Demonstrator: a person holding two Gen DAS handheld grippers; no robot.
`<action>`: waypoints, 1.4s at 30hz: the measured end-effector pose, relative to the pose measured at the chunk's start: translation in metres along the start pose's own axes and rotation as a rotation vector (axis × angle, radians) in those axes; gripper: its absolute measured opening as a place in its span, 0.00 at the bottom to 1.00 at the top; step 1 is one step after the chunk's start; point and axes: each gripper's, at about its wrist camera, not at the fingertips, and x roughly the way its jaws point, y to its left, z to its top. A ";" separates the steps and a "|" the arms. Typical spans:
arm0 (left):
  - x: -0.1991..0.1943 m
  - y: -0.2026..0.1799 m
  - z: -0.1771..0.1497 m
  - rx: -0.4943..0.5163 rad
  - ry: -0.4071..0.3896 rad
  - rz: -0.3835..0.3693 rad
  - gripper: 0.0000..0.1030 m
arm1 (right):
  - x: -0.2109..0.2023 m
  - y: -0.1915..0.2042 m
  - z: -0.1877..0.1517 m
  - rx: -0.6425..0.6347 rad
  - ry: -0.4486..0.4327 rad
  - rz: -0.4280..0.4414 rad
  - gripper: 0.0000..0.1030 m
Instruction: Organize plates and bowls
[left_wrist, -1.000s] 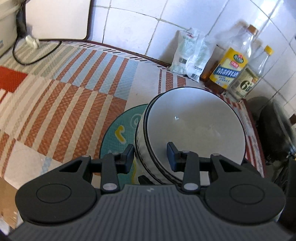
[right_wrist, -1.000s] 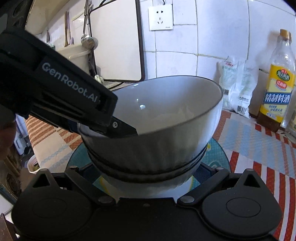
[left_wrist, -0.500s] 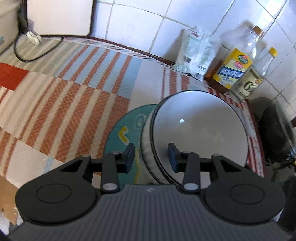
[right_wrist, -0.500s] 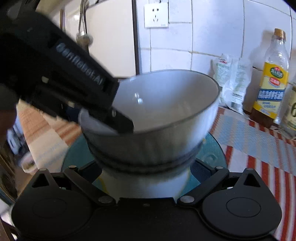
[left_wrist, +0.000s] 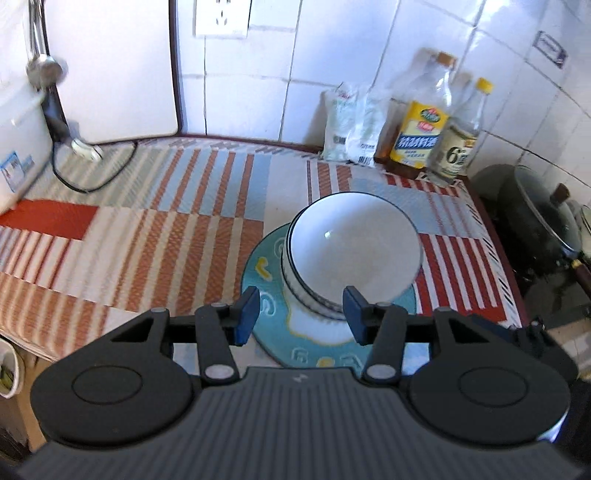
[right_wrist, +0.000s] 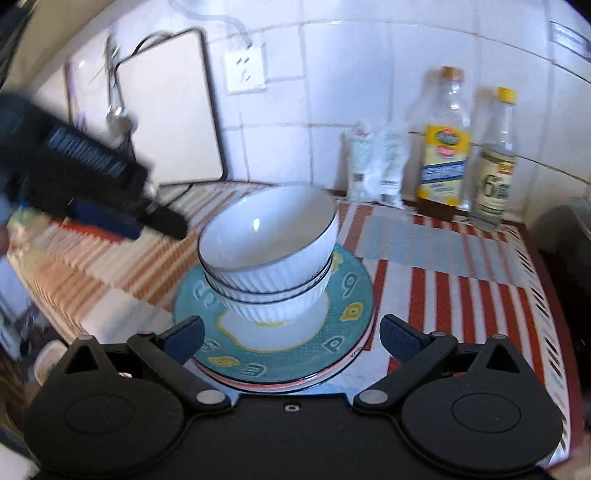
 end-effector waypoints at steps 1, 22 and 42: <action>-0.010 0.000 -0.001 0.004 -0.008 -0.004 0.48 | -0.009 0.000 0.002 0.019 -0.004 -0.003 0.99; -0.137 -0.015 -0.030 0.121 -0.094 0.008 0.87 | -0.160 0.031 0.032 0.084 -0.095 -0.239 0.99; -0.191 -0.021 -0.047 0.127 -0.150 0.093 0.93 | -0.224 0.047 0.035 0.114 -0.079 -0.310 0.99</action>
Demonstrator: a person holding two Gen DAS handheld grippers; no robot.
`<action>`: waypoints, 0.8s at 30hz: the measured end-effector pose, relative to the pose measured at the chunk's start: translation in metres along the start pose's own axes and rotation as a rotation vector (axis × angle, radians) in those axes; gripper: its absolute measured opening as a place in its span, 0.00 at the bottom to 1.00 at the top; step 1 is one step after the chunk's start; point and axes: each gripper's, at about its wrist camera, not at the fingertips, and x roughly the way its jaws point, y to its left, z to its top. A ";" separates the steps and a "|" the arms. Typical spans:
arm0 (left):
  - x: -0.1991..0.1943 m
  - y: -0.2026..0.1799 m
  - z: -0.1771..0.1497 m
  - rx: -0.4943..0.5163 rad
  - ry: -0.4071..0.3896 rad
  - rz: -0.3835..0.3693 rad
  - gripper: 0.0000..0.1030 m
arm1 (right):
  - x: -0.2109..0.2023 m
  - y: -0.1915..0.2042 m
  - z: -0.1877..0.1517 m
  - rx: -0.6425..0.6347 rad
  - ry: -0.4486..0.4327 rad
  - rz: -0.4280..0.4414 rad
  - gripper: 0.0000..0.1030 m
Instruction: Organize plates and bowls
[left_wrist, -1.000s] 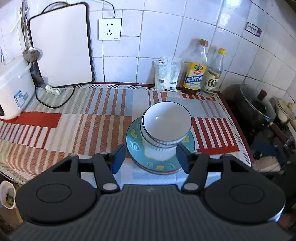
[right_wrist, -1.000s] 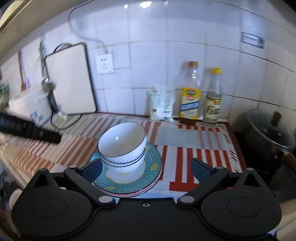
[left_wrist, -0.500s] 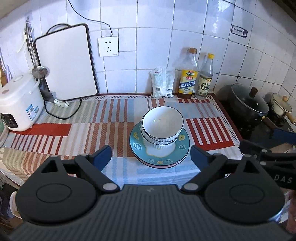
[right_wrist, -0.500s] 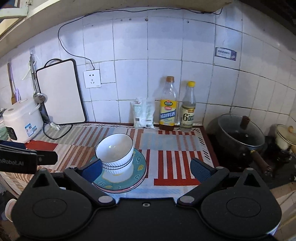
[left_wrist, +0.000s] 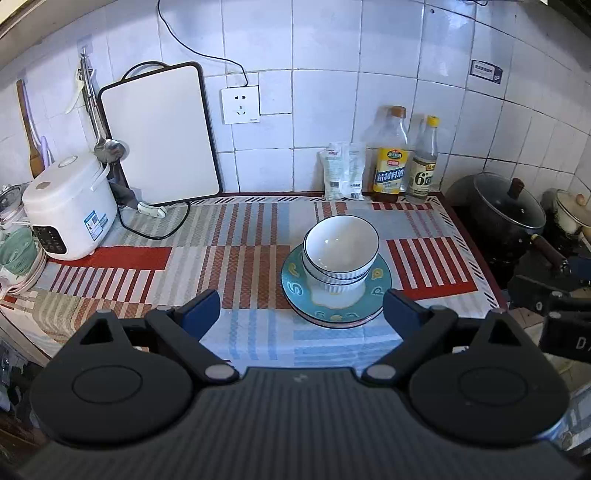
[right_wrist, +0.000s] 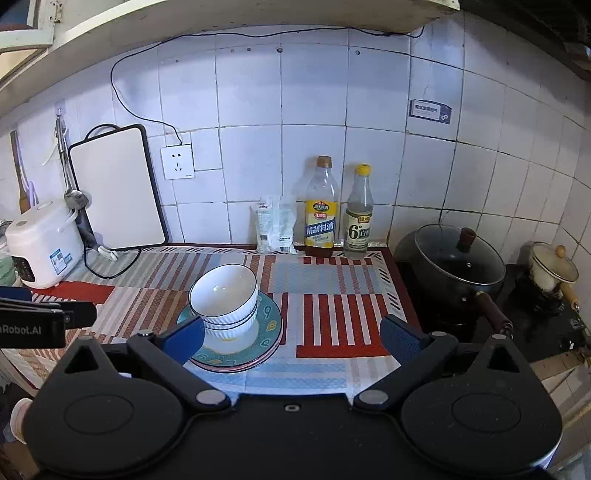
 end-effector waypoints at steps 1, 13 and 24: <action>-0.001 -0.001 -0.001 0.005 -0.002 0.003 0.93 | -0.002 0.000 0.000 0.001 -0.001 -0.003 0.99; -0.002 0.000 -0.004 0.008 0.010 -0.003 0.93 | -0.013 0.002 -0.005 0.039 -0.023 -0.055 0.99; -0.004 0.000 -0.009 -0.011 0.036 0.011 0.95 | -0.013 0.008 -0.014 0.053 -0.011 -0.059 0.99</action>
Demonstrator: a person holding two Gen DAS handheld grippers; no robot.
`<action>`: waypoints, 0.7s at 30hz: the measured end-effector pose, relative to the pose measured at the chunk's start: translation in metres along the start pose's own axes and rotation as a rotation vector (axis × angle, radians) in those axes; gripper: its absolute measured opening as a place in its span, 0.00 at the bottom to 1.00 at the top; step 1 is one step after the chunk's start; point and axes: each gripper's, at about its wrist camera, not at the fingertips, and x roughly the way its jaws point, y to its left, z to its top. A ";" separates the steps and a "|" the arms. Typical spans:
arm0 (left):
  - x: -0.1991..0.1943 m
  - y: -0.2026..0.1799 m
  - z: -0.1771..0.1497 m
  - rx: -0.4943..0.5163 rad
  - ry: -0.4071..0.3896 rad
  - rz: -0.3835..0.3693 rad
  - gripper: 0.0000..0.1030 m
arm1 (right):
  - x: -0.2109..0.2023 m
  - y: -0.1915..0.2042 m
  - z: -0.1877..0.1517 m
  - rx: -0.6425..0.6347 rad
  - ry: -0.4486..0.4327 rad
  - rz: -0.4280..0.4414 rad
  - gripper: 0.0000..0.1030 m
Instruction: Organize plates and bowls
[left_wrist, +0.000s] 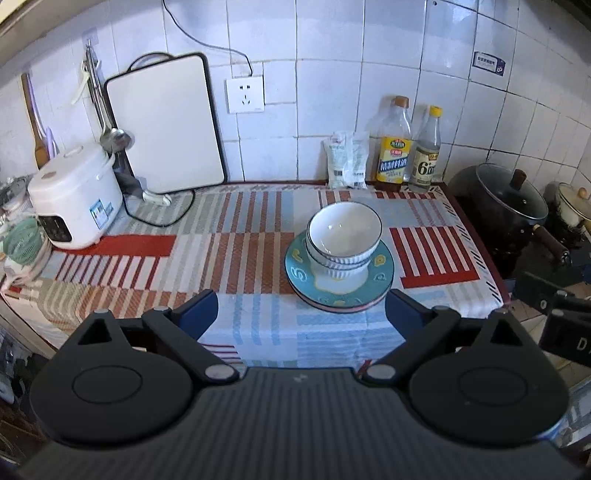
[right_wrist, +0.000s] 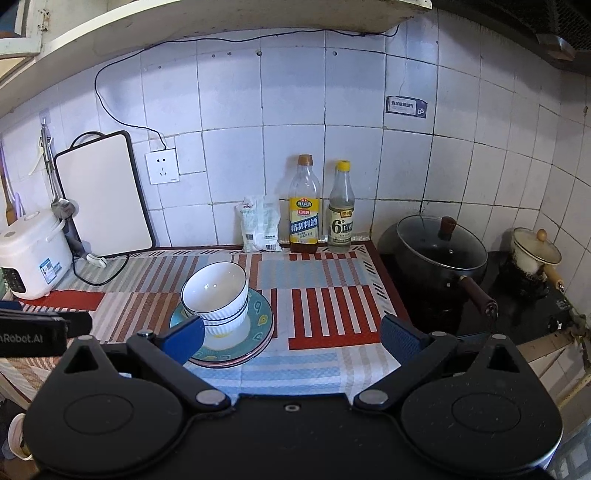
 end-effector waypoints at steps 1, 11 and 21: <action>0.000 0.000 -0.001 -0.003 0.002 0.000 0.95 | -0.001 0.000 0.000 -0.002 0.000 0.001 0.99; -0.006 -0.004 -0.006 0.032 -0.030 -0.016 0.95 | -0.005 0.003 -0.005 -0.020 -0.028 -0.025 0.99; -0.007 -0.008 -0.009 0.031 -0.042 -0.031 0.95 | -0.009 0.005 -0.006 -0.039 -0.049 -0.037 0.99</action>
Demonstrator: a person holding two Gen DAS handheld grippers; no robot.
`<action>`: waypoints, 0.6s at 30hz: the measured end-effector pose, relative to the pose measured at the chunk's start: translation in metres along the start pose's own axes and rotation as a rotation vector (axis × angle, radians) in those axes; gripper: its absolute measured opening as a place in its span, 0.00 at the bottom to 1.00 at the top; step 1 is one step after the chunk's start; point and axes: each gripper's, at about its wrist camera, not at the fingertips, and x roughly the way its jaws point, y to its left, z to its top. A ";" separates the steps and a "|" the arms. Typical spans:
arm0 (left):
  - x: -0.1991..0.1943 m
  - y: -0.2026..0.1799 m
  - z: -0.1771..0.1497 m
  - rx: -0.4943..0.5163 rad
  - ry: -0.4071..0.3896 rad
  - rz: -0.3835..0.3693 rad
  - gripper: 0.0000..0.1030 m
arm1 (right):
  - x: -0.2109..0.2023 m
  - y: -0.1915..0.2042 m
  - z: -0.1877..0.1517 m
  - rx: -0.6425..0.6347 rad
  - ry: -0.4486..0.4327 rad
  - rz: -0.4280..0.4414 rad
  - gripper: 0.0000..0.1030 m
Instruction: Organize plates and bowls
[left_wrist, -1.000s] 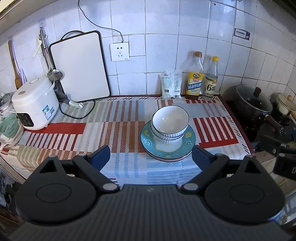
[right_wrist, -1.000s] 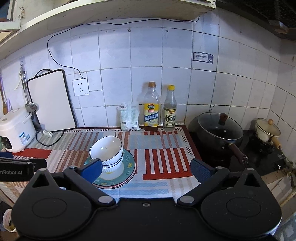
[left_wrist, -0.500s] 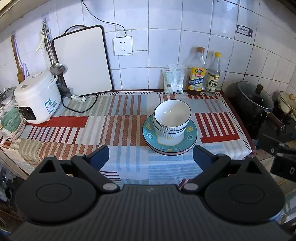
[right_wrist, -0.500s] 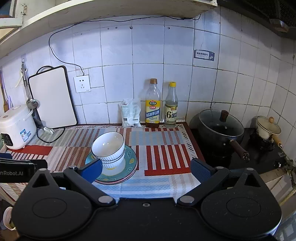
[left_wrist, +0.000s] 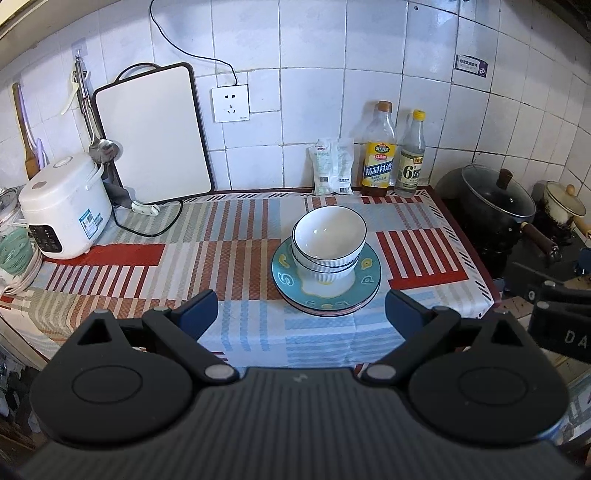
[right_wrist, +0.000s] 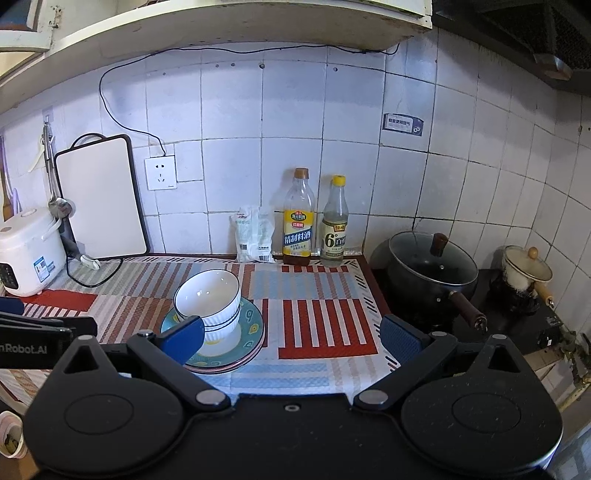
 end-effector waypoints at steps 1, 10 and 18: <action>0.000 0.000 0.000 0.002 -0.001 0.000 0.95 | 0.000 0.000 0.000 -0.002 0.000 -0.001 0.99; 0.002 0.001 0.001 0.006 -0.005 -0.008 0.95 | 0.001 0.001 0.001 0.002 0.007 -0.003 0.99; 0.001 0.000 0.002 0.008 -0.023 -0.001 0.95 | 0.002 -0.002 0.000 0.004 0.019 -0.006 0.99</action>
